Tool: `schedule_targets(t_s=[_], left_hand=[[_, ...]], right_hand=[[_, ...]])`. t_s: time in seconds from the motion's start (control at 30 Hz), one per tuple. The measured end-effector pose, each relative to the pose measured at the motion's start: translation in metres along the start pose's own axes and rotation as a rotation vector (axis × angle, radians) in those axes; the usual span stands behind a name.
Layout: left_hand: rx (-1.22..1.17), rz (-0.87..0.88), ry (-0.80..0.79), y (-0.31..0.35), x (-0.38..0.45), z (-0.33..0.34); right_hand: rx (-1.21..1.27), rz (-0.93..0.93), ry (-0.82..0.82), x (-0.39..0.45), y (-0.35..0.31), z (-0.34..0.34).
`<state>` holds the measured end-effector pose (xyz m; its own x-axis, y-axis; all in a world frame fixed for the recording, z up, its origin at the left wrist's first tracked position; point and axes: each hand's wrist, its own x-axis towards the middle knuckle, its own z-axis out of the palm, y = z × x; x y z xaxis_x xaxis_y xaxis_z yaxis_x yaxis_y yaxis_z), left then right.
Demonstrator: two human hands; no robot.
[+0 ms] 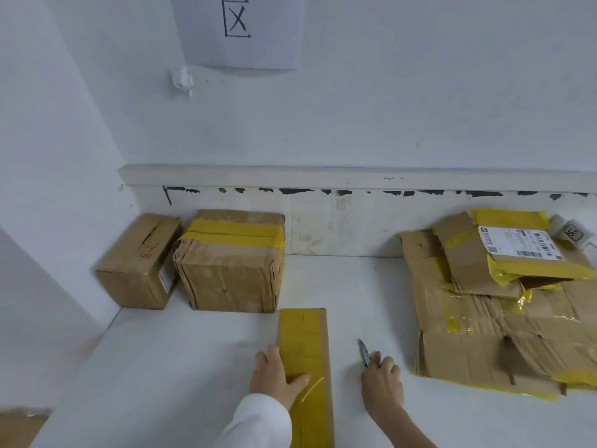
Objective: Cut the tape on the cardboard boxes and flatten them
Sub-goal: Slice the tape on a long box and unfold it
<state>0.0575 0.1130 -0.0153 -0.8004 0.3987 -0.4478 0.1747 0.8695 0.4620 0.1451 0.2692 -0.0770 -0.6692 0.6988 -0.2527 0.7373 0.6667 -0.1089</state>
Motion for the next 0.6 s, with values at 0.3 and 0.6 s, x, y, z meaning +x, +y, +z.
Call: schedule_targets(t_s=[0.3,0.6], left_hand=[[0.288,0.056,0.085,0.002,0.004,0.000],[0.210,0.154,0.175,0.002,0.009,-0.011]], right_hand=[[0.138,-0.466,0.099,-0.072,-0.059,-0.024],[-0.018,-0.394,0.075,-0.075,-0.057,-0.027]])
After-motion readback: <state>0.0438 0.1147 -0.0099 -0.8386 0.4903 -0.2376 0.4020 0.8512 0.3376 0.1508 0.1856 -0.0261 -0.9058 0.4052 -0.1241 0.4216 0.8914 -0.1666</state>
